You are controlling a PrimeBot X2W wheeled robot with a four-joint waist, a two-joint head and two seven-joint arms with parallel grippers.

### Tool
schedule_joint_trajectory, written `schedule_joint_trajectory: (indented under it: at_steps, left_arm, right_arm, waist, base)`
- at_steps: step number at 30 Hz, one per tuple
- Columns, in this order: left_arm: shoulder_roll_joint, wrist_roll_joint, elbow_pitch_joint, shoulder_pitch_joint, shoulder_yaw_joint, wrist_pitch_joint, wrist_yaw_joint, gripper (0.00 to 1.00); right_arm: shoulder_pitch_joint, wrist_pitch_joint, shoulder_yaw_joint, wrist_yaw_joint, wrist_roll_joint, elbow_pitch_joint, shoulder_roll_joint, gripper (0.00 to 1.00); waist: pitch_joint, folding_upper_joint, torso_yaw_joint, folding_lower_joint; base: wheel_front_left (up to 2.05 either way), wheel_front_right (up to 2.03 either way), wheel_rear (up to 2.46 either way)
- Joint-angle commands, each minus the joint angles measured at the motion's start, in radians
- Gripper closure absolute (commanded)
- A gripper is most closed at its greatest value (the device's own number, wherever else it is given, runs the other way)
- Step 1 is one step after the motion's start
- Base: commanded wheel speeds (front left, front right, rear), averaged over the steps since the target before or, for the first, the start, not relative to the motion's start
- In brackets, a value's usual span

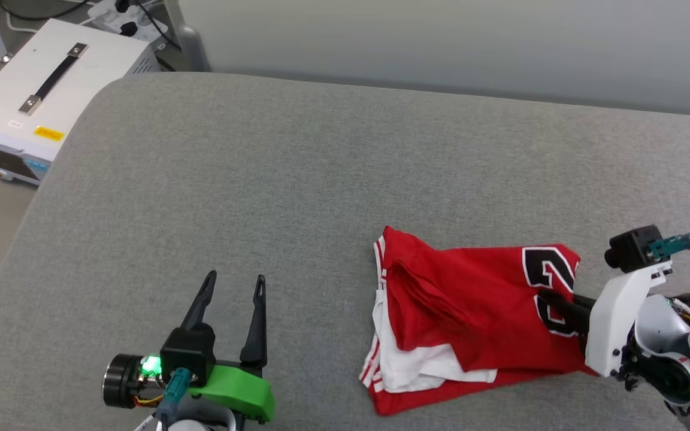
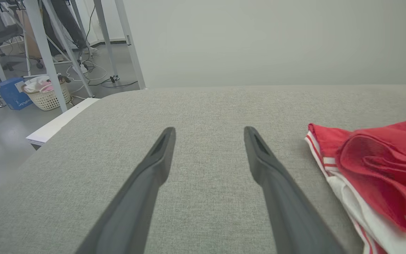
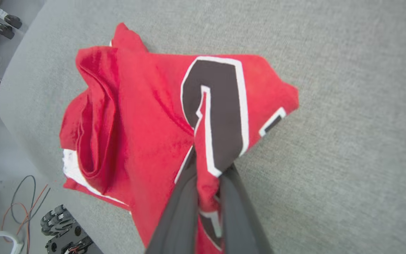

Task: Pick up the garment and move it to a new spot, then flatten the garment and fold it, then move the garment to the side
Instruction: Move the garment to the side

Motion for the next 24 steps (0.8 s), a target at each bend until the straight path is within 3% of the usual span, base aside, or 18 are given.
schedule_joint_trajectory:
  at_steps: [1,11,20,24]
  left_arm:
    - [-0.006,-0.004,-0.001,0.012,0.006,-0.006,0.004,0.00]
    - [-0.005,0.000,-0.035,0.010,0.030,-0.006,0.008,0.00]
    - [0.018,0.018,-0.087,-0.066,0.050,-0.006,0.001,0.00]
    - [0.034,0.026,-0.105,-0.108,0.053,-0.006,-0.007,0.00]
  right_arm:
    - [-0.024,-0.006,0.008,-0.001,-0.011,-0.023,-0.022,1.00]
    - [-0.115,0.071,0.004,-0.001,-0.025,-0.113,-0.164,1.00]
    - [-0.210,0.085,-0.075,-0.001,-0.061,-0.036,-0.287,1.00]
    - [-0.266,0.079,-0.102,-0.001,-0.090,0.036,-0.321,1.00]
  waist:
    - [-0.015,0.0000,-0.036,0.0000]
    - [0.035,0.0000,-0.188,0.0000]
    - [0.193,0.0000,-0.294,0.0000]
    - [0.260,0.0000,-0.311,0.0000]
  base:
    - [0.00,0.00,0.00]
    - [0.00,0.00,0.00]
    - [0.00,0.00,0.00]
    - [0.00,0.00,0.00]
